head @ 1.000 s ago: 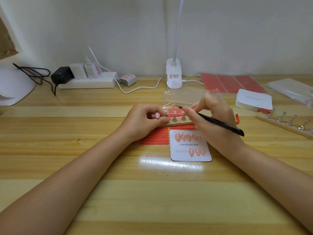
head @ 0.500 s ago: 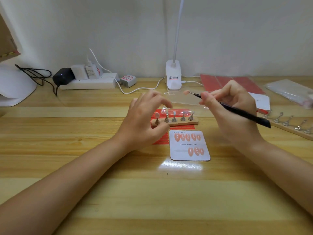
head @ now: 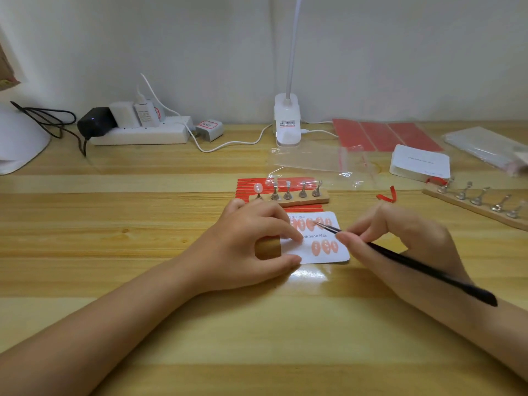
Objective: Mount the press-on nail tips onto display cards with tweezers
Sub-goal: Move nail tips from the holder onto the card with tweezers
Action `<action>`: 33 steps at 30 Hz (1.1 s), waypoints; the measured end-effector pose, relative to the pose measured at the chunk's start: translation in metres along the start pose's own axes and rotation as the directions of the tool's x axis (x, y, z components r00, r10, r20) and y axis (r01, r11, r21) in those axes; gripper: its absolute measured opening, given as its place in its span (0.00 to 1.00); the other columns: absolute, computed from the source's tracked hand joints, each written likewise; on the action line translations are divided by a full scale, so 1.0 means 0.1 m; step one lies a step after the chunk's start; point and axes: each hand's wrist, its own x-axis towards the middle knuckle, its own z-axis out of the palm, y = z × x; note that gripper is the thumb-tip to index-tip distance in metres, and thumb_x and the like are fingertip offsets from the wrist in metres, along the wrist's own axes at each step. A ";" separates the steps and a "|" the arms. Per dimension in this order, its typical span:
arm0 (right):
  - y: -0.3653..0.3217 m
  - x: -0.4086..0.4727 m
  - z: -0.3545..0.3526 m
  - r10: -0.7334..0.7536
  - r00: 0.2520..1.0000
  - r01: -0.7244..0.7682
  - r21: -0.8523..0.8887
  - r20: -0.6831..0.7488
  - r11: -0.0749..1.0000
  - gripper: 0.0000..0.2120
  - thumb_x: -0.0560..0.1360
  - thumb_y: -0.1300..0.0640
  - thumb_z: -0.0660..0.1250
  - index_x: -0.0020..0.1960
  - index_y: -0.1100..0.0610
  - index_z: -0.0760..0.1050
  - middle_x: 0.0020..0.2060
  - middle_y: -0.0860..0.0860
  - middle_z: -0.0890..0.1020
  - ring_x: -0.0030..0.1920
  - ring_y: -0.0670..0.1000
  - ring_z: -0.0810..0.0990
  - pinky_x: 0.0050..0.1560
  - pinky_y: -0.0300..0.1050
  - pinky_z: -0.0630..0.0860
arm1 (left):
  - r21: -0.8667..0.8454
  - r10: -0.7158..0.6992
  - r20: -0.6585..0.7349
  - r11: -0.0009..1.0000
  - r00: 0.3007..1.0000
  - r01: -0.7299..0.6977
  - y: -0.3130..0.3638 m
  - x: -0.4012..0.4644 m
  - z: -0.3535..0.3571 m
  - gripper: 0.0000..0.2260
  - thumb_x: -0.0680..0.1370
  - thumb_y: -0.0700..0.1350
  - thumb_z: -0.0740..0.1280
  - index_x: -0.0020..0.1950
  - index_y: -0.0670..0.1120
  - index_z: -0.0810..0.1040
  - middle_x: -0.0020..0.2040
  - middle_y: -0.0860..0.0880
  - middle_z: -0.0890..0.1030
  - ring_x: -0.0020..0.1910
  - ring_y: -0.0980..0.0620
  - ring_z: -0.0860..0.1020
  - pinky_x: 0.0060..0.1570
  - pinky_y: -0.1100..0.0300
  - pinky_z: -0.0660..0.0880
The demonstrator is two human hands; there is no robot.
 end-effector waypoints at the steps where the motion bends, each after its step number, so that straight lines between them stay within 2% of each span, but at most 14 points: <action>1: 0.01 0.00 0.00 -0.034 0.999 0.034 -0.016 0.011 0.999 0.13 0.72 0.57 0.67 0.32 0.61 0.70 0.33 0.50 0.80 0.36 0.40 0.77 0.39 0.28 0.71 | -0.013 -0.007 -0.001 1.000 1.000 0.007 0.00 0.00 0.00 0.16 0.70 0.60 0.64 0.51 0.54 0.80 0.47 0.60 0.75 0.49 0.63 0.72 0.56 0.57 0.60; 6: 0.01 0.02 0.02 -0.156 0.987 0.161 -0.135 0.045 0.978 0.14 0.72 0.56 0.66 0.30 0.60 0.71 0.29 0.52 0.79 0.29 0.49 0.76 0.32 0.42 0.73 | -0.049 -0.038 0.006 0.998 0.999 0.039 0.00 0.00 -0.01 0.17 0.69 0.60 0.65 0.52 0.54 0.81 0.47 0.61 0.74 0.51 0.62 0.73 0.59 0.53 0.61; 9: 0.04 0.02 0.03 -0.196 0.976 0.210 -0.165 0.099 0.964 0.15 0.73 0.56 0.65 0.29 0.61 0.71 0.28 0.52 0.78 0.28 0.54 0.75 0.33 0.41 0.70 | -0.052 -0.043 0.000 0.998 0.999 0.043 0.01 0.00 0.00 0.14 0.69 0.58 0.68 0.52 0.54 0.81 0.47 0.60 0.75 0.51 0.61 0.73 0.59 0.52 0.62; 11: 0.07 0.02 0.03 -0.227 0.965 0.249 -0.193 0.132 0.949 0.16 0.73 0.57 0.65 0.29 0.62 0.72 0.27 0.54 0.77 0.27 0.55 0.74 0.34 0.41 0.69 | -0.056 -0.042 0.001 0.998 0.999 0.042 0.00 0.00 0.00 0.16 0.69 0.60 0.66 0.52 0.55 0.81 0.47 0.61 0.75 0.51 0.61 0.73 0.59 0.52 0.62; 17: 0.12 0.01 0.03 -0.303 0.934 0.337 -0.185 0.190 0.923 0.16 0.74 0.59 0.65 0.29 0.63 0.71 0.26 0.55 0.76 0.27 0.57 0.73 0.30 0.50 0.70 | -0.059 -0.046 0.003 0.997 0.999 0.046 0.00 0.00 0.00 0.17 0.69 0.61 0.64 0.52 0.55 0.81 0.48 0.61 0.75 0.52 0.62 0.73 0.59 0.52 0.62; 26: 0.10 0.02 0.02 -0.347 0.907 0.392 -0.176 0.240 0.903 0.17 0.74 0.62 0.65 0.27 0.65 0.70 0.25 0.56 0.74 0.26 0.58 0.71 0.28 0.49 0.70 | -0.060 -0.035 -0.008 0.998 0.999 0.034 0.00 0.00 0.00 0.17 0.69 0.61 0.64 0.52 0.54 0.81 0.47 0.60 0.75 0.50 0.61 0.74 0.56 0.49 0.65; 33: 0.07 0.04 0.01 -0.398 0.877 0.456 -0.204 0.270 0.866 0.17 0.73 0.63 0.64 0.26 0.64 0.70 0.24 0.56 0.74 0.25 0.57 0.71 0.27 0.48 0.68 | -0.061 -0.036 -0.009 0.998 0.999 0.035 0.00 0.00 0.00 0.17 0.69 0.61 0.64 0.52 0.54 0.81 0.47 0.60 0.75 0.50 0.62 0.74 0.56 0.51 0.64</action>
